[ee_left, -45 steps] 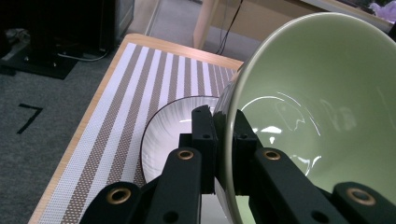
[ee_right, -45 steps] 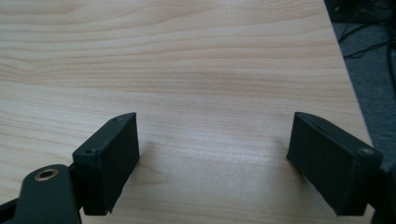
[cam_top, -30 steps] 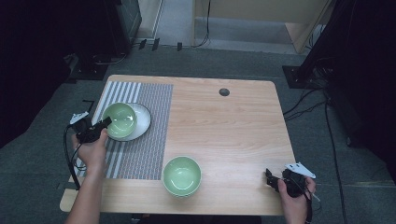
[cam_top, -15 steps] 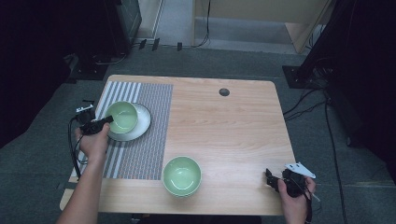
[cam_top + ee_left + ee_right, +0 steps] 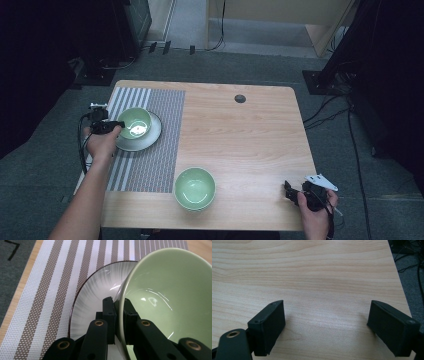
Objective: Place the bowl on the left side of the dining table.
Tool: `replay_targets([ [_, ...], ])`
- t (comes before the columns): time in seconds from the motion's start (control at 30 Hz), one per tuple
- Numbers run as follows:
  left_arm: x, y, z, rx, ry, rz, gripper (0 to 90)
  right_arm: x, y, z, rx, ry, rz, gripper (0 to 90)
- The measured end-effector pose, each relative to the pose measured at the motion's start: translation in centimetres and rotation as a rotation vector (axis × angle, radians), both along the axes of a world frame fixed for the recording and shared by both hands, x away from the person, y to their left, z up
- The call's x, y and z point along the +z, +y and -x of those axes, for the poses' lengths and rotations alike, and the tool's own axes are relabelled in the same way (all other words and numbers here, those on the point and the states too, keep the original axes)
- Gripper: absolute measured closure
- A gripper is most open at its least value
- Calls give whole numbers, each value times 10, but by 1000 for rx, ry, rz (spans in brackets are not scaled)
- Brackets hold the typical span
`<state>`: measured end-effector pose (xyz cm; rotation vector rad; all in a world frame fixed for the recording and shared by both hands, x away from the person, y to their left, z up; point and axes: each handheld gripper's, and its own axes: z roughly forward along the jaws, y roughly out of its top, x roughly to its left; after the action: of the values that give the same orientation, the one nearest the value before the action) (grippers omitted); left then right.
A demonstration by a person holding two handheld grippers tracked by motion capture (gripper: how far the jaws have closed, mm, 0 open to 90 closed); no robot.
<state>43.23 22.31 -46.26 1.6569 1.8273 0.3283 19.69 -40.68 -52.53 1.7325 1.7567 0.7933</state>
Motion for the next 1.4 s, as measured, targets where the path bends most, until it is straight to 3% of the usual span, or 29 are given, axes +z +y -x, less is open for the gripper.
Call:
replay_targets([
  [0.1, 1, -3, -4, -36, 36, -53, 841, 0, 0, 0, 0, 0, 0, 141],
  [0.37, 1, -2, -4, -30, 27, -73, 839, 0, 0, 0, 0, -1, 1, 141],
  [0.47, 0, -1, -2, -37, 12, -56, 827, 0, 0, 0, 0, -1, 1, 141],
  [0.53, 1, 0, -2, -59, -5, -25, 748, 0, 0, 0, 0, -1, 1, 141],
  [0.63, 3, -2, 0, -78, -26, -32, 556, 0, 0, 0, 0, -1, 0, 141],
  [0.7, 4, -3, 2, -97, -45, -10, 418, 0, 0, 0, 0, 0, -1, 139],
  [0.8, 5, -10, 6, -123, -60, -72, 126, 0, 1, -1, -11, 2, -4, 127],
  [0.83, 6, -13, 8, -119, -68, -112, 100, 0, 1, -1, -14, 4, -3, 119],
  [0.93, 7, -13, 11, -103, -80, -129, 100, 0, 4, -3, -24, 9, -1, 95],
  [0.97, 11, -11, 15, -91, -101, -95, 100, 0, 4, -3, -25, 10, -3, 94],
  [1.03, 15, -9, 20, -73, -130, -86, 100, 0, 4, -3, -27, 11, -3, 87],
  [1.17, 23, -6, 28, -96, -163, -76, 100, -1, 4, -5, -15, 31, 0, 0],
  [1.4, 28, -5, 43, -115, -239, -41, 99, -1, 5, -5, -7, 36, 0, 0],
])
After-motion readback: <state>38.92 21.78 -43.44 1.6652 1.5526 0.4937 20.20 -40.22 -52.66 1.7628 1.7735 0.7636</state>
